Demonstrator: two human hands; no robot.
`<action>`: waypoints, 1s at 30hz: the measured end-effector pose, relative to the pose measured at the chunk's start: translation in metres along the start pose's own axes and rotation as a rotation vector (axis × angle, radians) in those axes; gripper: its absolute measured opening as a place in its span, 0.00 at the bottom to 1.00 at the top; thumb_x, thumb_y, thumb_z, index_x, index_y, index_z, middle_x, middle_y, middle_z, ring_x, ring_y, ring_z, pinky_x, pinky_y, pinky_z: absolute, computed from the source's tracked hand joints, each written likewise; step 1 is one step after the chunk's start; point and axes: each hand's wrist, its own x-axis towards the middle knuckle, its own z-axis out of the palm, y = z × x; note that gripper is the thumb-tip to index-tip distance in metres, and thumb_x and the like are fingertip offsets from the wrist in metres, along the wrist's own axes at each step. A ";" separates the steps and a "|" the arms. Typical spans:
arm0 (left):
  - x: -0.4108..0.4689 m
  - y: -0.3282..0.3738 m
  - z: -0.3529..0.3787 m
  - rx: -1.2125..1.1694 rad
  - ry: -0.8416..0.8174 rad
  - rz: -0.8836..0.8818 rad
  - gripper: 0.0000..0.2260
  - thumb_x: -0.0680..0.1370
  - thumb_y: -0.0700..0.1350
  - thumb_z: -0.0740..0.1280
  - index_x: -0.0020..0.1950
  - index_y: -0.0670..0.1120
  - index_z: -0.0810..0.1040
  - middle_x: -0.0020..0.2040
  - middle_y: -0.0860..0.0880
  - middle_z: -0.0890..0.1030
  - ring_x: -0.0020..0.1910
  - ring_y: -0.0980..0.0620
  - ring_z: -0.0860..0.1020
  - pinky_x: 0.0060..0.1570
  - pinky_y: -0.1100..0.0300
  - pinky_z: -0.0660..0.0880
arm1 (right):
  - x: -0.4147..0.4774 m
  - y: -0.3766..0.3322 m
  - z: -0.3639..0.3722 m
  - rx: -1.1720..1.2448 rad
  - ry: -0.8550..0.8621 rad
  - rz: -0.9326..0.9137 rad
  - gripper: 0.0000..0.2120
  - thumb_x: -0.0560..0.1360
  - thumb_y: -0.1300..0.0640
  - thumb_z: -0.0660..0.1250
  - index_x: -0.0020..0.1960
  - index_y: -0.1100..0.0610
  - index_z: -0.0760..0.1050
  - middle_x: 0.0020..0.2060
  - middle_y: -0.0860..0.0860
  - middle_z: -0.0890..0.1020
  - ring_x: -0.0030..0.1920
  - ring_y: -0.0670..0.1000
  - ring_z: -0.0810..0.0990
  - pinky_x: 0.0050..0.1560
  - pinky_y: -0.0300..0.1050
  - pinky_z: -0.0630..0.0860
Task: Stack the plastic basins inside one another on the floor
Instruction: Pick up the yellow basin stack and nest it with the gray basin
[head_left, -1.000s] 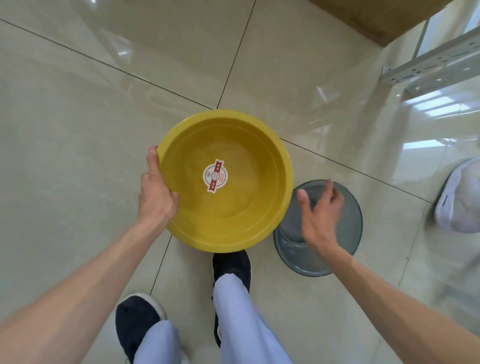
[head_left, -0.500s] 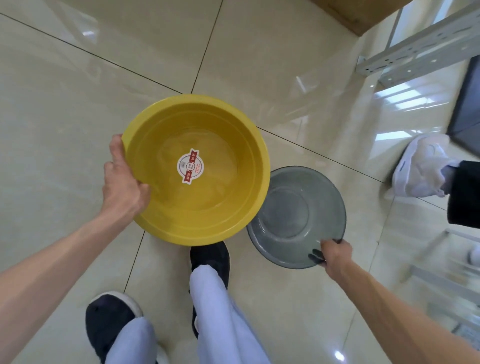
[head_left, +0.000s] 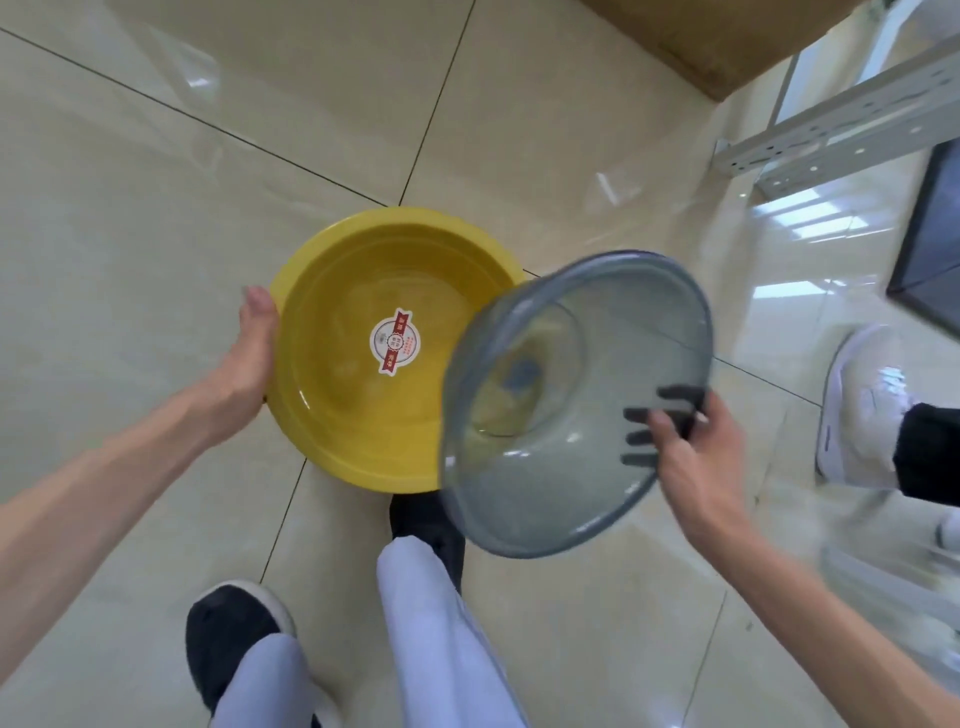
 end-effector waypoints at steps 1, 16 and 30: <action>-0.002 0.004 -0.004 -0.111 0.006 -0.098 0.40 0.71 0.76 0.38 0.68 0.55 0.72 0.65 0.53 0.77 0.63 0.49 0.75 0.63 0.48 0.70 | 0.001 -0.006 0.023 -0.051 -0.033 -0.038 0.11 0.79 0.70 0.61 0.57 0.58 0.71 0.42 0.59 0.84 0.35 0.57 0.82 0.33 0.53 0.83; -0.016 0.007 0.018 0.409 0.239 0.128 0.25 0.82 0.45 0.61 0.76 0.42 0.55 0.71 0.36 0.64 0.68 0.36 0.70 0.69 0.50 0.65 | 0.041 -0.010 0.170 -0.845 -0.141 -0.086 0.44 0.81 0.43 0.58 0.79 0.62 0.33 0.76 0.62 0.56 0.68 0.66 0.66 0.66 0.61 0.65; -0.016 0.010 0.005 0.297 0.083 0.046 0.33 0.78 0.56 0.65 0.77 0.49 0.52 0.70 0.42 0.71 0.67 0.41 0.73 0.67 0.45 0.70 | 0.042 -0.015 0.152 -0.779 -0.279 -0.062 0.44 0.81 0.41 0.57 0.79 0.60 0.31 0.77 0.64 0.51 0.76 0.66 0.55 0.74 0.61 0.55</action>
